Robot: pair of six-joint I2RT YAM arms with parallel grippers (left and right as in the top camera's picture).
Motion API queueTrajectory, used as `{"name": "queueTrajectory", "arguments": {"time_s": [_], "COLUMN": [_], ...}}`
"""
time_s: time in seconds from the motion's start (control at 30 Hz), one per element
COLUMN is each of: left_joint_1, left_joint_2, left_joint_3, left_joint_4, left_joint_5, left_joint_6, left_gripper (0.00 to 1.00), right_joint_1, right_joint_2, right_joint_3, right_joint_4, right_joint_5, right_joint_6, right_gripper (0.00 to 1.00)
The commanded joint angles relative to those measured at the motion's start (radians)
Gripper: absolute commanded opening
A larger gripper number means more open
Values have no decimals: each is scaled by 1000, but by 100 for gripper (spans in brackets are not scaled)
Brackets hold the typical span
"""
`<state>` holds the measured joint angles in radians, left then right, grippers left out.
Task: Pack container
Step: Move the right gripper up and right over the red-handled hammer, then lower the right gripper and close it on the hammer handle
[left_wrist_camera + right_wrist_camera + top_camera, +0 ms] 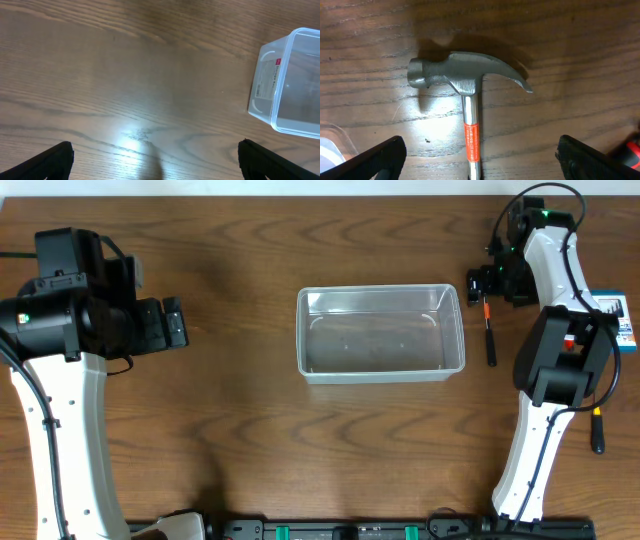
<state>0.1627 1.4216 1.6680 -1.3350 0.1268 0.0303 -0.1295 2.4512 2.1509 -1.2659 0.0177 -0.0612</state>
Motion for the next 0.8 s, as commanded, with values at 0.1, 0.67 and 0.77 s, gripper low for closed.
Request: {"name": "queueTrajectory", "arguments": {"time_s": [0.1,0.67,0.77], "left_joint_1": [5,5,5], "left_joint_2": [3,3,3], "left_joint_3": [18,18,18], "left_joint_4": [-3,-4,-4], "left_joint_5": [-8,-8,-8], "left_joint_6": [-1,-1,-1], "left_gripper": [98,98,98], "right_joint_1": [-8,-7,-7], "right_joint_2": [27,39,39], "right_joint_3": [-1,-2,-2], "right_joint_4": [-2,17,16], "right_joint_5": [0,1,1], "right_joint_6": [20,-39,-49], "right_gripper": [99,99,99]}}
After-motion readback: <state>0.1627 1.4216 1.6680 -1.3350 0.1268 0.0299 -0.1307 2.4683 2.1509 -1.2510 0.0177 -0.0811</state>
